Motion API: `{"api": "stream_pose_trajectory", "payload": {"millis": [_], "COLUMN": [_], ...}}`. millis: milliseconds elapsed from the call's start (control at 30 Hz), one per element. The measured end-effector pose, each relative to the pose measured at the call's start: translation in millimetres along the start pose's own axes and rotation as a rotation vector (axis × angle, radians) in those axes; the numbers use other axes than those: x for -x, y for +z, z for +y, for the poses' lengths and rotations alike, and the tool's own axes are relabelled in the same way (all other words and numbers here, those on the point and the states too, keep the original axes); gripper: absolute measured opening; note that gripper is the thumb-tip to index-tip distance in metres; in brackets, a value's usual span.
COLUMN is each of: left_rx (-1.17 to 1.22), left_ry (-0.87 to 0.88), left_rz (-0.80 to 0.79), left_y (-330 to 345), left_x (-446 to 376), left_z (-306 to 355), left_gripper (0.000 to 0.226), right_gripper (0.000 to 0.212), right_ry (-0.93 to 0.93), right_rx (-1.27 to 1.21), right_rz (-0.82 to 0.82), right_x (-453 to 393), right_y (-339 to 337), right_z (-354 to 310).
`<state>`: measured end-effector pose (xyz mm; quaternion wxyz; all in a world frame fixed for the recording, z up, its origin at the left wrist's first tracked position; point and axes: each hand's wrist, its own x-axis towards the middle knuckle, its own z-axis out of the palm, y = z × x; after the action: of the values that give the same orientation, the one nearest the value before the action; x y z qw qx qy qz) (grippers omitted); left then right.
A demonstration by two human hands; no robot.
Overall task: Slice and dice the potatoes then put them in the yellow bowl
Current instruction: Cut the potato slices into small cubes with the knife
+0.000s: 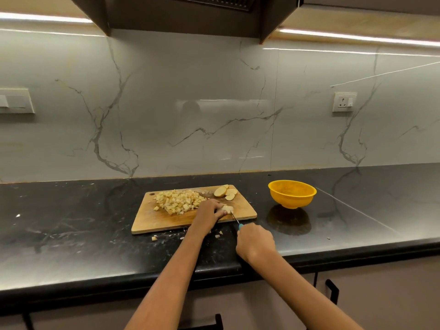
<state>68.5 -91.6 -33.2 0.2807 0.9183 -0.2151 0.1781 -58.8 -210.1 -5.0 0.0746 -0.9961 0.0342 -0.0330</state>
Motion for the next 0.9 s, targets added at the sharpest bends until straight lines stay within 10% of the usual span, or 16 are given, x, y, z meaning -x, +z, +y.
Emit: {"api": "stream_pose_trajectory", "payload": {"millis": [900], "left_rx": [0.177], "left_ry": [-0.062], "left_rz": [-0.061], "left_y": [-8], "left_x": [-13], "left_z": [-16], "left_gripper": [0.039], "right_gripper": [0.037], "right_ry": [0.137], "right_rx": [-0.411], "right_rz": [-0.110], "right_x": [-37], "right_y": [-6], "right_z": [-6]}}
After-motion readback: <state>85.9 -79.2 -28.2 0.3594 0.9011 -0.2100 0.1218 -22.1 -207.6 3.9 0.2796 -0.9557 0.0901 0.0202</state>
